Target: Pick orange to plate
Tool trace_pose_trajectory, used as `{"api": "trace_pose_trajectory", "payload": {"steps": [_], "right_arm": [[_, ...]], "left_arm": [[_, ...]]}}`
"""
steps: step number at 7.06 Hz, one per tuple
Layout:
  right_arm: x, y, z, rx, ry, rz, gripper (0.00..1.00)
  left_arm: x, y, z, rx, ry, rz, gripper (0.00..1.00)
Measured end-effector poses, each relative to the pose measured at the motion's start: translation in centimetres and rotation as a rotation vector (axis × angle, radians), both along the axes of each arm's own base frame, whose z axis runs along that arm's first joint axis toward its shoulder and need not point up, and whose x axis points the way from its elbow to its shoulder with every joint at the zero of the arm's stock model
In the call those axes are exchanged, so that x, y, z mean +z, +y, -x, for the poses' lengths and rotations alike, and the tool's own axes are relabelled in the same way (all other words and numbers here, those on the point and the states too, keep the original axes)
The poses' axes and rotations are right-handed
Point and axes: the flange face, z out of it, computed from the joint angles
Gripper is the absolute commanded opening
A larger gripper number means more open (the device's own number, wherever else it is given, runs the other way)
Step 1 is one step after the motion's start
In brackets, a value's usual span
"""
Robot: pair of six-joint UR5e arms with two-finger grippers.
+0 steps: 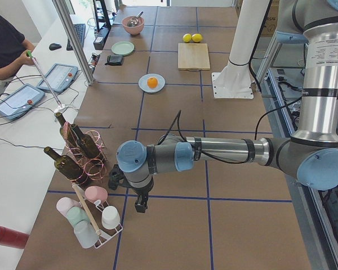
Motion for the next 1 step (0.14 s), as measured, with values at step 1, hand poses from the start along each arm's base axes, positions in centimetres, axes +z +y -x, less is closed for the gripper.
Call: {"api": "trace_pose_trajectory", "payload": {"steps": [1], "right_arm": [[-0.05,0.01,-0.11,0.002,0.000,-0.002,1.00]], "left_arm": [[-0.03,-0.03,0.03,0.000,-0.001,-0.001,1.00]]}}
